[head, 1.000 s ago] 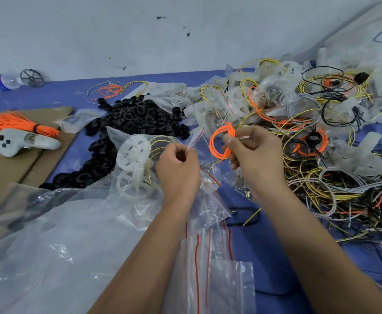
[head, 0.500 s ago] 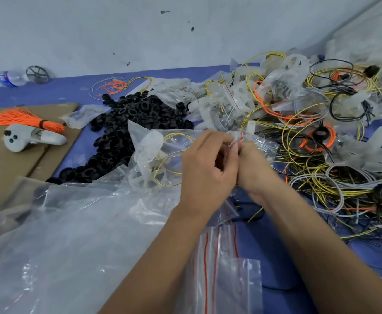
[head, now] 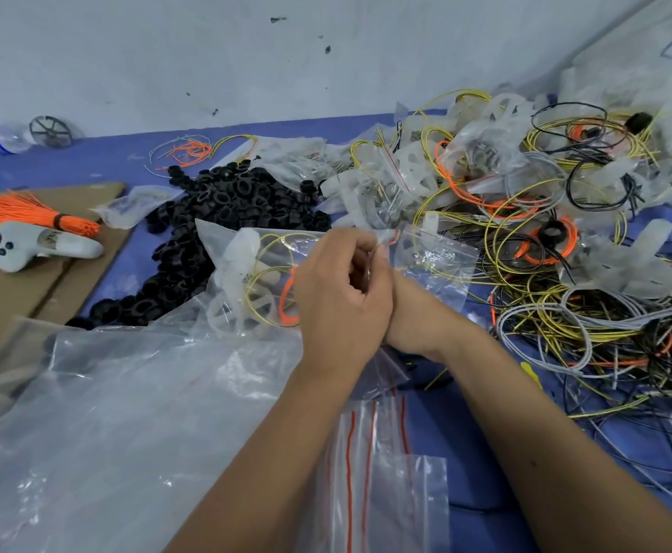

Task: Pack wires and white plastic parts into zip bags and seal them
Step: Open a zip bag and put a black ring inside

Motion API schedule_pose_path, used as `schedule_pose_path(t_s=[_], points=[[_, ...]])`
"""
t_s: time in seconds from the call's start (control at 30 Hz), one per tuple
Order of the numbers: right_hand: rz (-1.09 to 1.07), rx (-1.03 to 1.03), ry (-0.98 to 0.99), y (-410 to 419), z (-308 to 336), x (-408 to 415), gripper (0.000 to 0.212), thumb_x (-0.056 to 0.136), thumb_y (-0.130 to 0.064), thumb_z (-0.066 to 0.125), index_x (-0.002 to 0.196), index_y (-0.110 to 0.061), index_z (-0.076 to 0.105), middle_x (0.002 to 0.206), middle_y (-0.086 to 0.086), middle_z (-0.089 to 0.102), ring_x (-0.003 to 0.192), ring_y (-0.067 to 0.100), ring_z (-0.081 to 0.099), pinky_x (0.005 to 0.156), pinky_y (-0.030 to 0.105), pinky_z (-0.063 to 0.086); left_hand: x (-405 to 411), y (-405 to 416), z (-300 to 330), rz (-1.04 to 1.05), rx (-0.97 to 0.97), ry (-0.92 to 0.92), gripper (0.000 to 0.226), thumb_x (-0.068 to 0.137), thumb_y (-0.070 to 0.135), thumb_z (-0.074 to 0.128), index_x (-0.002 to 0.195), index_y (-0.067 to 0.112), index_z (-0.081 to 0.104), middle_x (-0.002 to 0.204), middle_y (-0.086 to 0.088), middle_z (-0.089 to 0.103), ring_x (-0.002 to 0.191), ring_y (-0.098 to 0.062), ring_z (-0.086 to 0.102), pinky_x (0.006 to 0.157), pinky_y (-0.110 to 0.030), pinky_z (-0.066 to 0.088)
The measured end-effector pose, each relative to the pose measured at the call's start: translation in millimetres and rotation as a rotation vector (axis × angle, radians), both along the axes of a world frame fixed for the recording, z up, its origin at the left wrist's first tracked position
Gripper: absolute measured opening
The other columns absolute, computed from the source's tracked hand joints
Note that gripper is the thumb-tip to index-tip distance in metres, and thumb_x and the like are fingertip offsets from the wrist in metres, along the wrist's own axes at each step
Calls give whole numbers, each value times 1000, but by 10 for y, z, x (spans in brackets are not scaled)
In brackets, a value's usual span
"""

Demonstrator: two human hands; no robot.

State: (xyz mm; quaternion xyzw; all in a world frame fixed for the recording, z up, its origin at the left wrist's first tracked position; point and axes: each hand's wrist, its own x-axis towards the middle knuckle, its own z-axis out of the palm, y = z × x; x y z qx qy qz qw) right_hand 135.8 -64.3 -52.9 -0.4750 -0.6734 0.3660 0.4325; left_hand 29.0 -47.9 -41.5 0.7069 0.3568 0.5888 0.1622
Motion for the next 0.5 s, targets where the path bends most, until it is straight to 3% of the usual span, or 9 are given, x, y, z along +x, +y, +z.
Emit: schedule_pose_path(t_s=[0.07, 0.13, 0.23, 0.37, 0.5], points=[[29, -49, -11, -1, 18, -19, 49, 94, 12, 54, 118, -30, 53, 114, -13, 62, 110, -3, 59, 101, 26, 48, -15, 6, 0, 41, -11, 7, 5, 88, 15, 68, 84, 14, 66, 76, 8, 61, 72, -11, 57, 66, -31, 47], [-36, -25, -70, 17, 20, -38, 37, 92, 10, 55, 115, -19, 60, 110, -4, 67, 108, 11, 63, 98, 35, 53, -22, 14, -7, 61, -10, 18, 6, 89, 18, 67, 84, 16, 65, 77, 9, 61, 72, -11, 58, 66, -31, 47], [-255, 70, -310, 55, 6, -32, 14, 84, 7, 55, 81, 0, 67, 77, 13, 70, 75, 29, 65, 66, 49, 54, -20, 48, -13, 75, -59, -7, 8, 90, 21, 66, 82, 20, 65, 73, 9, 60, 70, -12, 58, 64, -32, 47], [-168, 4, -419, 18, 31, -78, 20, 81, 8, 55, 94, 1, 68, 86, 17, 72, 84, 34, 67, 71, 47, 53, -18, 89, -30, 47, -162, -66, 9, 88, 21, 66, 79, 22, 65, 70, 9, 63, 68, -13, 61, 64, -34, 51], [-233, 50, -490, -2, 76, -36, 16, 78, 6, 52, 77, 4, 68, 74, 22, 69, 71, 36, 62, 57, 37, 38, -15, 99, -40, 11, -243, -147, 13, 89, 19, 66, 77, 25, 66, 69, 11, 65, 63, -9, 62, 61, -26, 50]])
